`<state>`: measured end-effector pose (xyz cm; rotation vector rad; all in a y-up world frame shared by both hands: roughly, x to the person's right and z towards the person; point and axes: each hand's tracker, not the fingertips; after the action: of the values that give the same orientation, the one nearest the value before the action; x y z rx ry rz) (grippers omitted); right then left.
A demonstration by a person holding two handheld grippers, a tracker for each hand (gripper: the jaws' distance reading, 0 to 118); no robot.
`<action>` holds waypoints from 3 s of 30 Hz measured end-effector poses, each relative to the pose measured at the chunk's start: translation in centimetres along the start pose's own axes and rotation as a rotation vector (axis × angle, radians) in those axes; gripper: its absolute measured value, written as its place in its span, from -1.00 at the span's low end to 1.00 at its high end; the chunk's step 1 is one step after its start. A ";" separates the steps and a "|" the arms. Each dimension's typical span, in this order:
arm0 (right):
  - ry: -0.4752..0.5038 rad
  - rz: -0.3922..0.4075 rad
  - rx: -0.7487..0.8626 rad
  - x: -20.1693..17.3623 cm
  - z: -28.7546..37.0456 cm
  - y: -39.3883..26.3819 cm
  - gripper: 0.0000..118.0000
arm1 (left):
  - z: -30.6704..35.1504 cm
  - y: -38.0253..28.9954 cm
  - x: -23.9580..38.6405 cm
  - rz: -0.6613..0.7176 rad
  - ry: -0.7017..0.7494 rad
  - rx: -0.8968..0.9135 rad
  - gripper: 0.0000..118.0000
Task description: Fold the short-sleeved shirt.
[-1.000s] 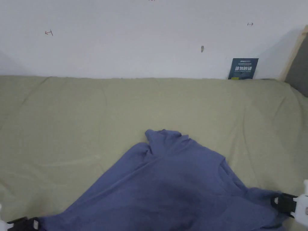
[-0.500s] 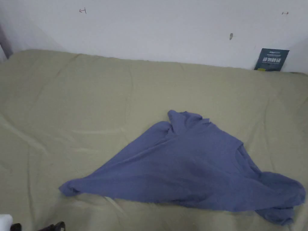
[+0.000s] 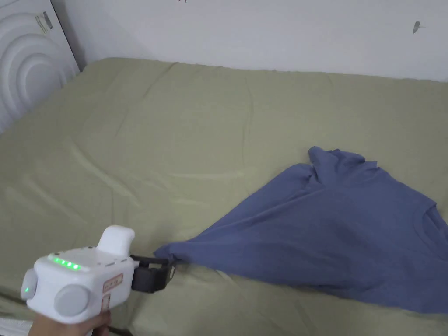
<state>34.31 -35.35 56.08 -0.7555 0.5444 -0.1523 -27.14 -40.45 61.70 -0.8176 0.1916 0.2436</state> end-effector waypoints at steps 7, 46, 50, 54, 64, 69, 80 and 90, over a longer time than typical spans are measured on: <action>-0.056 -0.026 -0.025 0.3 -0.4 -0.2 -1.00 | -6.9 1.0 -2.1 -0.158 0.026 -0.076 0.93; -0.117 0.254 -0.362 10.8 -45.2 33.8 0.34 | -5.5 1.0 5.4 -0.018 0.020 -0.086 -0.82; 0.022 0.423 -0.348 7.2 -49.1 34.8 1.00 | -6.1 0.9 4.3 -0.004 0.049 -0.105 -0.82; 0.028 0.527 -0.423 4.8 -52.6 34.0 1.00 | -6.4 0.9 4.0 0.006 0.049 -0.112 -0.82; 0.051 0.527 -0.371 3.4 -50.7 31.5 -0.94 | -7.5 0.3 3.0 0.031 0.069 -0.114 -0.82; 0.102 0.471 -0.220 1.5 -42.9 34.0 -0.94 | -7.7 2.5 3.3 0.089 0.061 -0.068 -0.83; 0.035 0.458 0.203 -5.1 -19.2 49.6 -0.94 | -1.1 24.8 6.1 0.226 -0.106 0.349 -0.83; -0.037 0.394 0.643 -7.1 -6.4 64.5 -0.94 | 7.7 47.5 11.2 0.172 -0.080 0.689 -0.84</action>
<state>21.04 9.75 10.84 -0.0196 0.5560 0.0554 -29.56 -1.87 30.87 -0.1071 0.2511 0.3443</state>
